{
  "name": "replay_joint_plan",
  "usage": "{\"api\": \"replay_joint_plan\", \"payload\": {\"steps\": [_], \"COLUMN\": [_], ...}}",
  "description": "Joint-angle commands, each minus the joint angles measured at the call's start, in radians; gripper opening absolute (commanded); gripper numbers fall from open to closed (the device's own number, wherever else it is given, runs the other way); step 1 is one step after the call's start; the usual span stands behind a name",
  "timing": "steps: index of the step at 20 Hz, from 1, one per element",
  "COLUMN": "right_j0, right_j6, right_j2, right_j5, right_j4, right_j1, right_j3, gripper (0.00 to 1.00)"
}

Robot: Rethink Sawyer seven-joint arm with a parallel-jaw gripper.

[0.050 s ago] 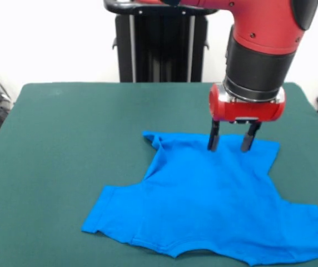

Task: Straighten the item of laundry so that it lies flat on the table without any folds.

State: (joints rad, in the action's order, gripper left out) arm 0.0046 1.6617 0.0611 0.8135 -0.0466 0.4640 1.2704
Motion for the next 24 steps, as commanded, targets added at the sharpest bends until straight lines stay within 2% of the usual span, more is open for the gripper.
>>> {"api": "replay_joint_plan", "payload": {"steps": [1,14,24], "right_j0": [-0.022,-0.048,-0.065], "right_j6": [-0.03,-0.057,-0.026], "right_j2": [-0.12,-0.133,-0.154], "right_j5": [-0.078,-0.132,-0.172], "right_j4": [-0.045,-0.084,-0.114], "right_j1": [0.023,0.024,0.015], "right_j3": [0.199,0.245,0.262], "gripper": [1.0,1.0,1.0]}}
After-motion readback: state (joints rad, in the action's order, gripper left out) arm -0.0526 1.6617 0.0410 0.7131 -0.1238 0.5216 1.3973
